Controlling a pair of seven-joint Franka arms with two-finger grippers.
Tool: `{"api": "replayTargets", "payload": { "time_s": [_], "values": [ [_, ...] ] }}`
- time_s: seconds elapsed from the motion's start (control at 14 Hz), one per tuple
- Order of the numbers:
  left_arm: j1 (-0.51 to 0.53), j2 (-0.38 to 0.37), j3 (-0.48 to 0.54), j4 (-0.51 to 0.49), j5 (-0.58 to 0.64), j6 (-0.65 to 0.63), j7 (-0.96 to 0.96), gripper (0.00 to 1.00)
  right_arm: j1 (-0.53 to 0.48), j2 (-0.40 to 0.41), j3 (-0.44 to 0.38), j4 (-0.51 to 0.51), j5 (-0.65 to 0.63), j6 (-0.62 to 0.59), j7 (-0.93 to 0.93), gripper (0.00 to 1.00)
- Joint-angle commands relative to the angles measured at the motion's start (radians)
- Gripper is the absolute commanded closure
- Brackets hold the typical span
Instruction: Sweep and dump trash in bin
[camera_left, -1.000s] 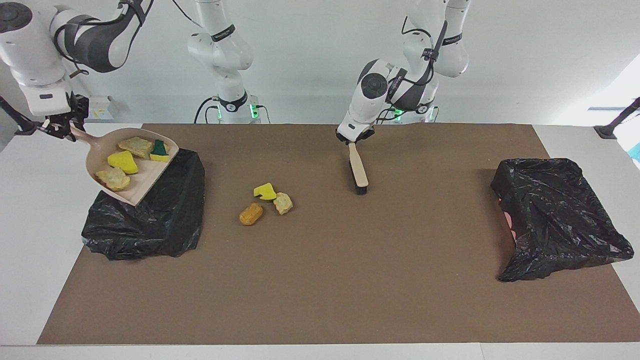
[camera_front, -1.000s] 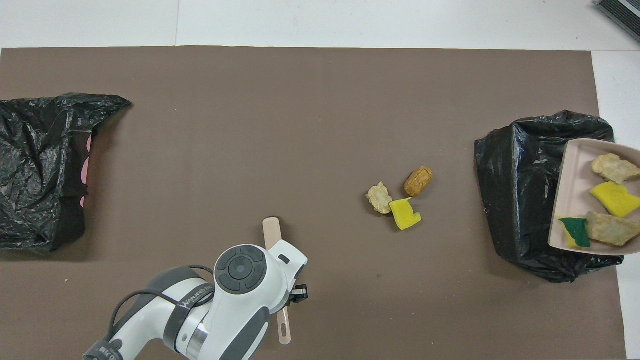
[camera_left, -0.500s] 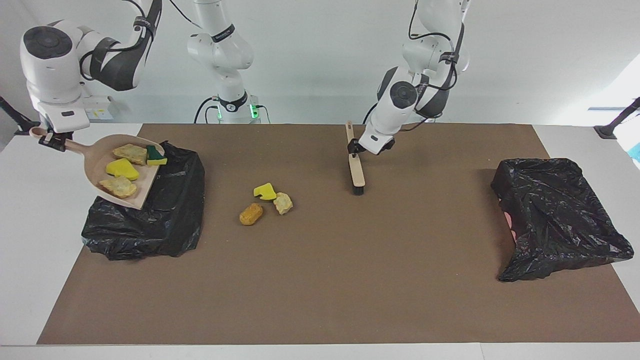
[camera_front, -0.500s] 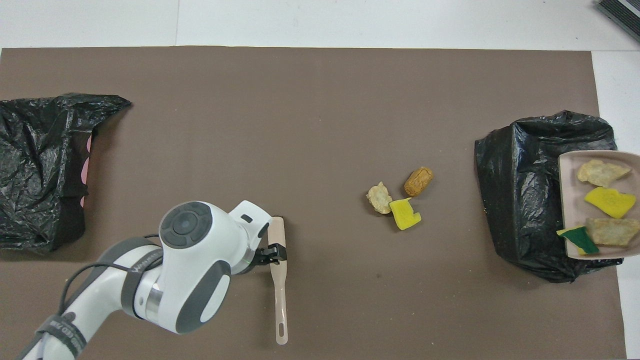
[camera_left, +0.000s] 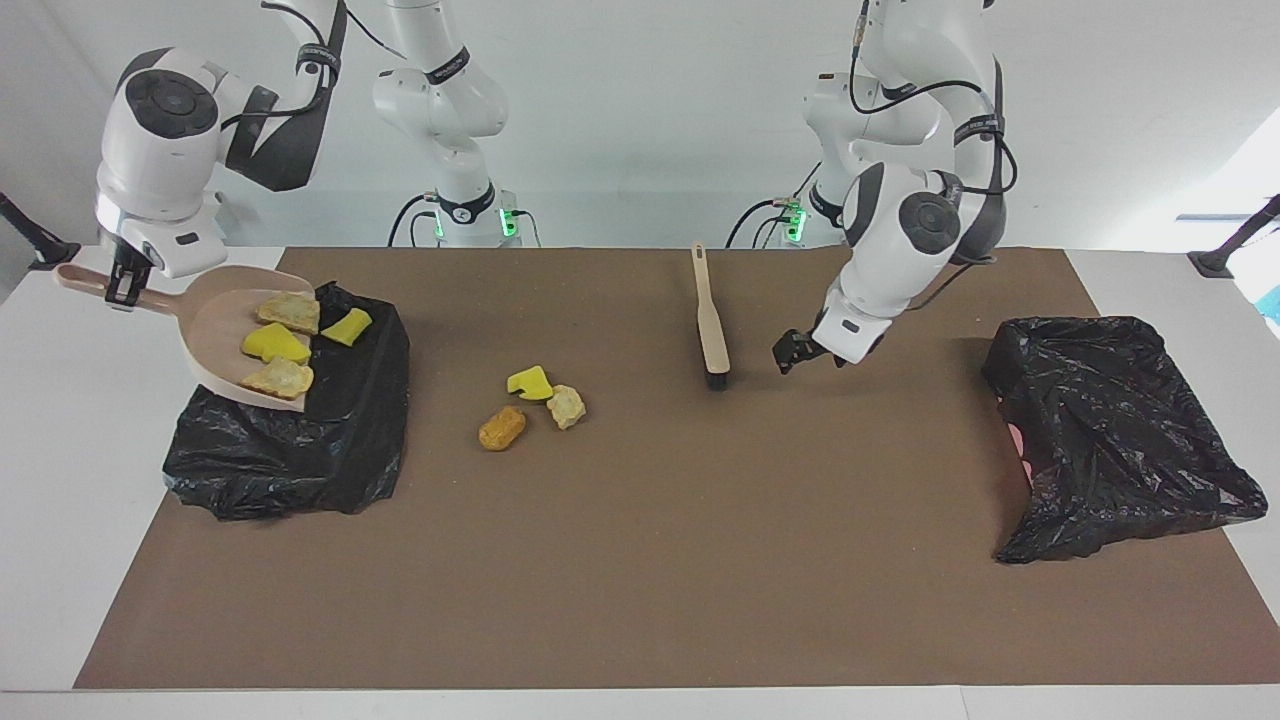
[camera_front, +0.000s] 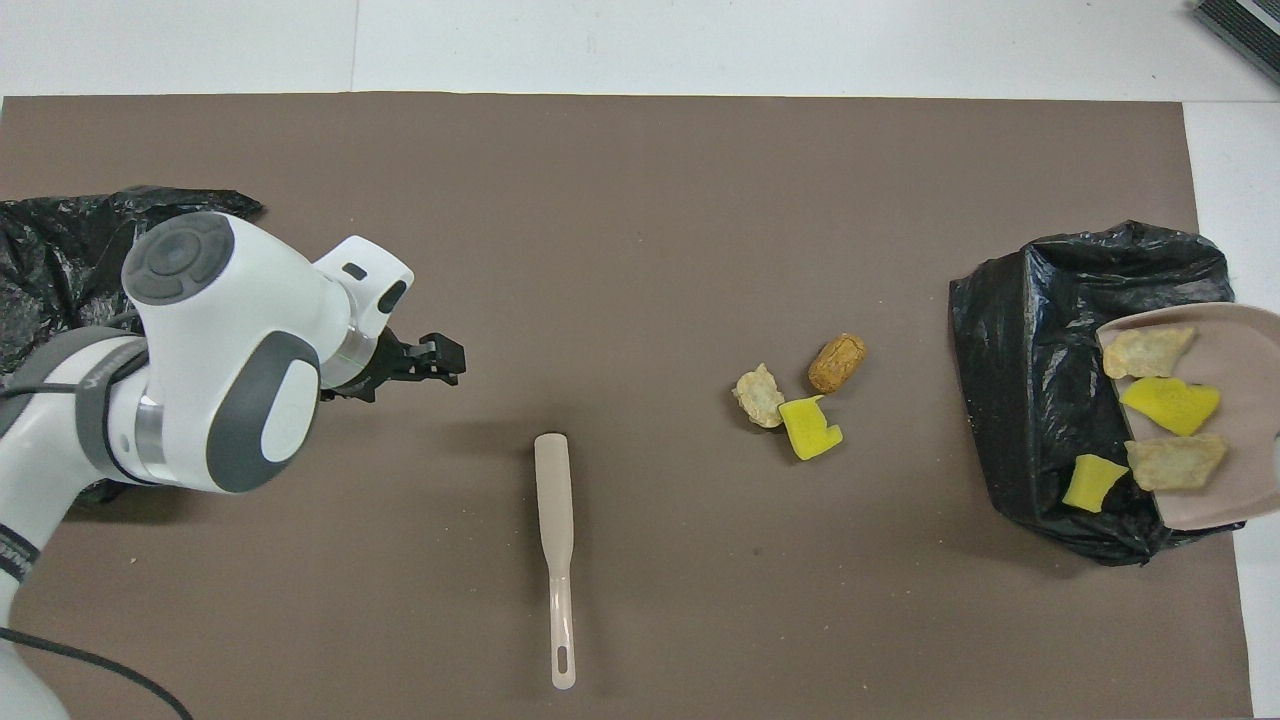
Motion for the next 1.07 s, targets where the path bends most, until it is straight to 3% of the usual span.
{"api": "replayTargets", "payload": {
  "time_s": [0.0,0.36,0.5,0.71,1.0],
  "values": [
    [0.072,0.023,-0.01,0.112,0.039,-0.054,0.074,0.0,0.023,-0.006,-0.002,-0.007,-0.062,0.021,-0.028,1.0],
    [0.199,0.005,-0.009,0.25,0.066,-0.247,0.32,0.0,0.04,-0.017,0.0,-0.005,-0.139,0.002,-0.032,1.0],
    [0.241,-0.014,-0.009,0.248,0.064,-0.263,0.344,0.0,0.041,-0.022,0.0,-0.002,-0.142,-0.048,-0.049,1.0],
    [0.244,-0.044,-0.009,0.251,0.075,-0.293,0.337,0.0,0.027,-0.031,0.0,-0.007,-0.122,-0.065,-0.17,1.0],
    [0.232,-0.081,-0.015,0.312,0.161,-0.401,0.347,0.0,0.038,-0.011,0.0,0.036,-0.123,-0.056,-0.199,1.0]
  ]
}}
